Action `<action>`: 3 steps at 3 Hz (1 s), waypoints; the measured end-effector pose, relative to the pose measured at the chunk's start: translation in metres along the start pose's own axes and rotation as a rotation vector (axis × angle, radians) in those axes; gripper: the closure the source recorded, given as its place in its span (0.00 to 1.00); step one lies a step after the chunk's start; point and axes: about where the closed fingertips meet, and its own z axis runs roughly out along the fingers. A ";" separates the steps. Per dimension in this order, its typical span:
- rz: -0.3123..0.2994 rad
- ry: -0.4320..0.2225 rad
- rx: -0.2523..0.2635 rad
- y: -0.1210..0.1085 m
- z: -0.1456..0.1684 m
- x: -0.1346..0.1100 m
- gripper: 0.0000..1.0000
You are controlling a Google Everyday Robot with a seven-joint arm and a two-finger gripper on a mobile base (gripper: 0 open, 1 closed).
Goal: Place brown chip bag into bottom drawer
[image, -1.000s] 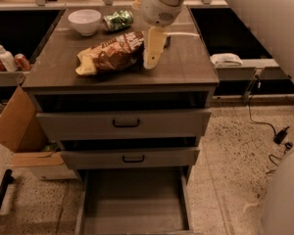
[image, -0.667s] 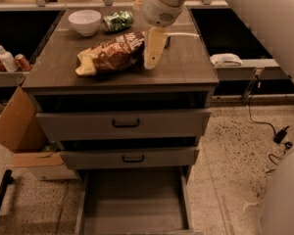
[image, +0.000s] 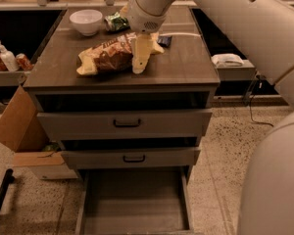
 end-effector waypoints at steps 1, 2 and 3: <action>-0.043 -0.024 0.008 -0.017 0.036 -0.013 0.00; -0.058 -0.034 -0.010 -0.021 0.061 -0.016 0.00; -0.070 -0.039 -0.036 -0.020 0.080 -0.018 0.00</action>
Offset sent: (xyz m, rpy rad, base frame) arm 0.0468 0.0553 -0.0509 0.0068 -0.0047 0.0853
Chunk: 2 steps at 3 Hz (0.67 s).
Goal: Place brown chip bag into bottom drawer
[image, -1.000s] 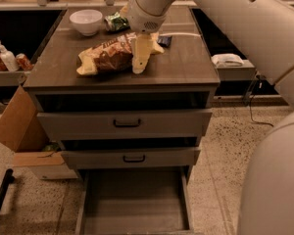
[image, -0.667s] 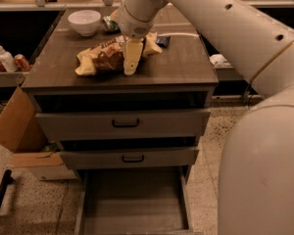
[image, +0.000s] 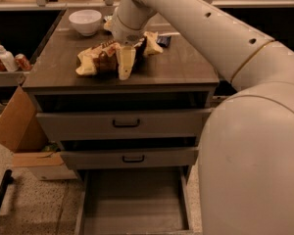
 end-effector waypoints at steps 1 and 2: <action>-0.009 -0.004 -0.008 0.000 0.009 -0.001 0.18; -0.018 -0.018 -0.012 -0.001 0.014 -0.005 0.42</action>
Offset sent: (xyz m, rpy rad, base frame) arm 0.0025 0.0127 -0.0056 0.0169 0.0011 0.0387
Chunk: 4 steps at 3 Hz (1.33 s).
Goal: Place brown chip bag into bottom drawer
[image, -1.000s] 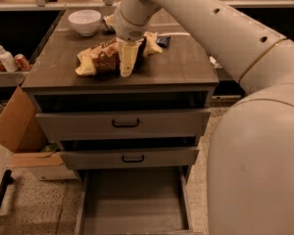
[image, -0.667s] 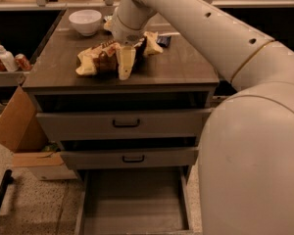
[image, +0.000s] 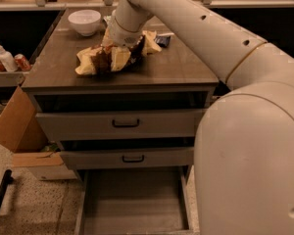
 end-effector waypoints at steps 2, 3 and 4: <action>0.002 -0.053 0.026 -0.003 -0.007 -0.008 0.89; -0.017 -0.081 0.067 -0.011 -0.024 -0.015 1.00; -0.050 -0.103 0.121 -0.018 -0.052 -0.023 1.00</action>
Offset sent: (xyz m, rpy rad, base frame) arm -0.0035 0.0022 0.0240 0.0947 -0.0202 0.0147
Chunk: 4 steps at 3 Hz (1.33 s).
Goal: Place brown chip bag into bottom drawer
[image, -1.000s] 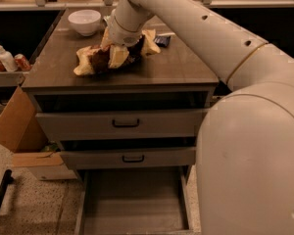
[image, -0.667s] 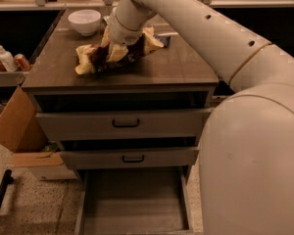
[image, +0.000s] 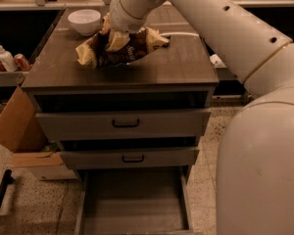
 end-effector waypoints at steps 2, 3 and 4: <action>-0.006 -0.077 -0.001 0.013 -0.040 -0.018 1.00; -0.012 -0.087 -0.004 0.015 -0.038 -0.019 1.00; -0.036 -0.129 -0.019 0.022 -0.033 -0.026 1.00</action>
Offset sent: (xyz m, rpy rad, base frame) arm -0.0670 -0.0170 0.0355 0.1436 0.1215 0.1079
